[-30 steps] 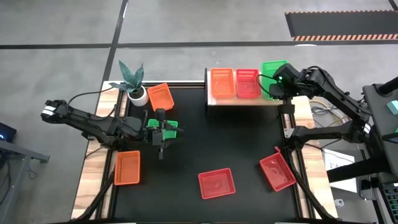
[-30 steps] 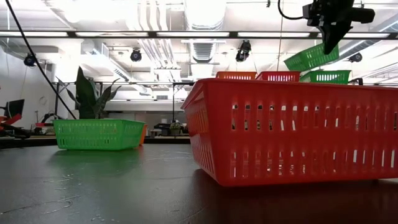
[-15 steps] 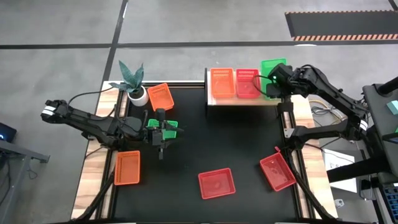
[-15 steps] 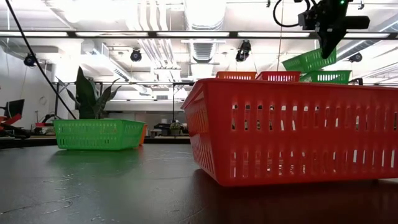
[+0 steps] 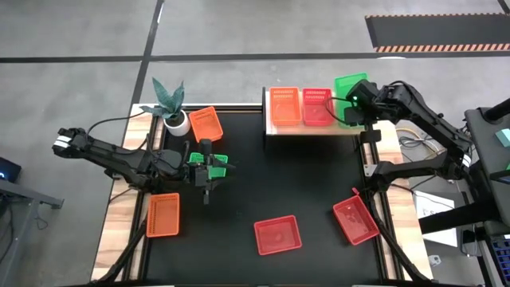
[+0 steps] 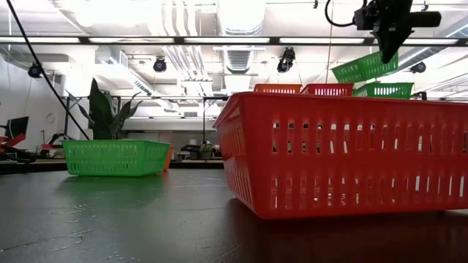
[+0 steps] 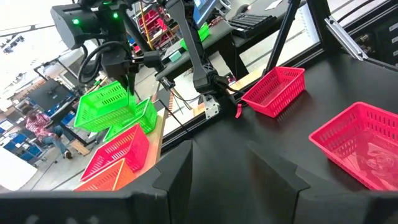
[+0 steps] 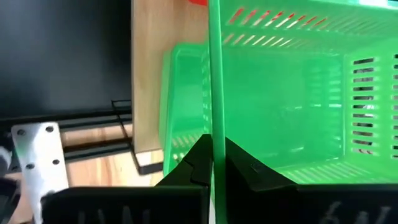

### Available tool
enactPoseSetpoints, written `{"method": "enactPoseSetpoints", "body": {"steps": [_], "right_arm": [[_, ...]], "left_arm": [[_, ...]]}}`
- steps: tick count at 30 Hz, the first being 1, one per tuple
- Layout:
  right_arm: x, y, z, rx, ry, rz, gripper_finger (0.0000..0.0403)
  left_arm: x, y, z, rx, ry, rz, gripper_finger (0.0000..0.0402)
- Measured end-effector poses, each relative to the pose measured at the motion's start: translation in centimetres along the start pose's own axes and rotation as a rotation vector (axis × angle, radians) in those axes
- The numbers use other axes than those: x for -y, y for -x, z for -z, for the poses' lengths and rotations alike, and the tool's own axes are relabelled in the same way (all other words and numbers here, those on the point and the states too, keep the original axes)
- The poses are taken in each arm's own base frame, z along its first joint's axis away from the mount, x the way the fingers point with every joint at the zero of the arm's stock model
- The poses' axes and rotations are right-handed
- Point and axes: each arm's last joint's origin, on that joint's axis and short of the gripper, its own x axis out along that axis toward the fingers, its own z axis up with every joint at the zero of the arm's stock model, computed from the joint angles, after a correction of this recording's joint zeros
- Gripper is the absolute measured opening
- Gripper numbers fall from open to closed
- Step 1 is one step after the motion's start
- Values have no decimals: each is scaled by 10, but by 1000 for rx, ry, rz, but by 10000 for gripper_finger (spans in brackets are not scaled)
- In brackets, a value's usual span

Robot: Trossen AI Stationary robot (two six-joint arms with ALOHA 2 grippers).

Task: Stack baskets on shelf by color
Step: Stack the top green bin on the other green bin on the shelf

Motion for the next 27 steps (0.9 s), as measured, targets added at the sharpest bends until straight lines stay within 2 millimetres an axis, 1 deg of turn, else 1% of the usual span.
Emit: {"method": "enactPoseSetpoints", "body": {"steps": [3,8,27], "right_arm": [[-3,1,3,-31,16,-33,9],[-3,0,3,-28,7,-41,9],[4,-18,-13,-86,1,-85,9]], "left_arm": [[0,0,0,0,0,0,130],[0,0,0,0,0,0,130],[0,0,0,1,0,1,130]]}}
